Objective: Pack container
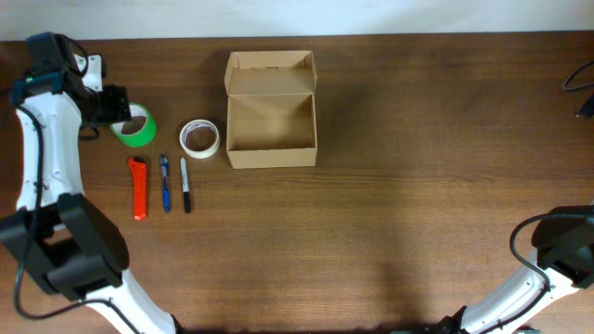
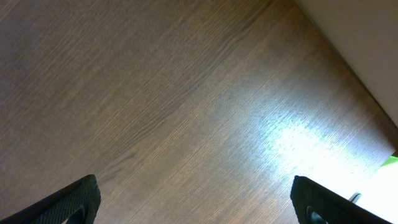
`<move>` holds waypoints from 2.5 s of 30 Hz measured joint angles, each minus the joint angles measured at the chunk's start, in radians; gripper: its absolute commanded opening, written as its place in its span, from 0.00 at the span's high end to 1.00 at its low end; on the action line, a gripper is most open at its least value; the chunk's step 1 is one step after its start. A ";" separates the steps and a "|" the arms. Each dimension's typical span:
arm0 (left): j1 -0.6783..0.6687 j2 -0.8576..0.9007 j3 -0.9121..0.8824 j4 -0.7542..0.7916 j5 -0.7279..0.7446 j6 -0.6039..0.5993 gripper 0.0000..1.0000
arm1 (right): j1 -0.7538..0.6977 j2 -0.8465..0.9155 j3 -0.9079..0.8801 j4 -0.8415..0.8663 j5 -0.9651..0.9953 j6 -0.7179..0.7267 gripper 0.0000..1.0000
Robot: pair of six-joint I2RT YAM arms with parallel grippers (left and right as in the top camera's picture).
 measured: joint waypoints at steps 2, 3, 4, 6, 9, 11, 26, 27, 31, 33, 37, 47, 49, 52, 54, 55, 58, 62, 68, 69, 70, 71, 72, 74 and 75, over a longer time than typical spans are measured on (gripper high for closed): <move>0.008 0.032 0.040 -0.002 -0.006 -0.036 0.31 | 0.000 0.000 0.000 0.000 0.000 0.000 0.01; 0.012 0.045 0.055 -0.006 -0.010 -0.055 0.32 | 0.000 0.000 0.000 0.000 0.000 0.001 0.01; 0.015 0.058 0.066 -0.014 -0.013 -0.073 0.32 | 0.000 0.000 0.000 0.000 0.000 0.001 0.01; 0.018 0.087 0.084 -0.029 -0.017 -0.112 0.32 | 0.000 0.000 0.000 0.000 0.000 0.001 0.01; 0.019 0.132 0.091 -0.039 -0.022 -0.156 0.32 | 0.000 0.000 0.000 0.000 0.000 0.001 0.01; 0.019 0.159 0.091 -0.041 -0.024 -0.174 0.32 | 0.000 0.000 0.000 0.000 0.000 0.000 0.01; 0.043 0.262 0.091 -0.039 -0.058 -0.231 0.35 | 0.000 0.000 0.000 0.000 0.000 0.001 0.01; 0.044 0.273 0.091 -0.038 -0.058 -0.234 0.36 | 0.000 0.000 0.000 0.000 0.000 0.001 0.01; 0.044 0.313 0.091 -0.037 -0.055 -0.240 0.50 | 0.000 0.000 0.000 0.000 0.000 0.001 0.01; 0.044 0.328 0.091 -0.037 -0.051 -0.246 0.64 | 0.000 0.000 0.000 0.000 0.000 0.001 0.01; 0.044 0.336 0.091 -0.035 -0.050 -0.250 0.96 | 0.000 0.000 0.000 0.000 0.000 0.000 0.01; 0.044 0.336 0.121 -0.081 -0.046 -0.246 0.98 | 0.000 0.000 -0.001 0.000 0.000 0.000 0.01; 0.044 0.336 0.159 -0.106 -0.046 -0.245 0.99 | 0.000 0.000 -0.001 0.000 0.000 0.001 0.01; 0.044 0.337 0.270 -0.166 -0.046 -0.239 0.99 | 0.000 0.000 -0.001 0.000 0.000 0.001 0.01; 0.044 0.337 0.355 -0.202 -0.047 -0.230 0.99 | 0.000 0.000 -0.001 0.000 0.000 0.000 0.01; 0.044 0.337 0.411 -0.235 -0.047 -0.227 0.99 | 0.000 0.000 -0.001 0.000 0.000 0.001 0.01; 0.044 0.338 0.549 -0.306 -0.048 -0.212 0.98 | 0.000 0.000 -0.001 0.000 0.000 0.001 0.01; 0.037 0.338 0.757 -0.417 -0.035 -0.162 0.98 | 0.000 0.000 -0.001 0.000 0.000 0.001 0.01; -0.053 0.338 1.018 -0.547 0.003 -0.005 0.98 | 0.000 0.000 -0.001 0.000 0.000 0.001 0.01; -0.081 0.338 1.046 -0.557 0.007 0.021 0.99 | 0.000 0.000 -0.001 0.000 0.000 0.001 0.01; -0.112 0.338 1.069 -0.562 0.015 0.049 0.98 | 0.000 0.000 -0.001 0.000 0.000 0.000 0.01; -0.144 0.338 1.088 -0.565 0.026 0.079 0.98 | 0.000 0.000 -0.001 0.000 0.000 0.001 0.01; -0.185 0.338 1.102 -0.566 0.039 0.113 0.98 | 0.000 0.000 -0.001 0.000 0.000 0.001 0.01; -0.251 0.338 1.109 -0.573 0.053 0.164 0.98 | 0.000 0.000 -0.001 0.000 0.000 0.001 0.01; -0.283 0.338 1.108 -0.580 0.058 0.189 0.98 | 0.000 0.000 -0.001 0.000 0.000 0.001 0.01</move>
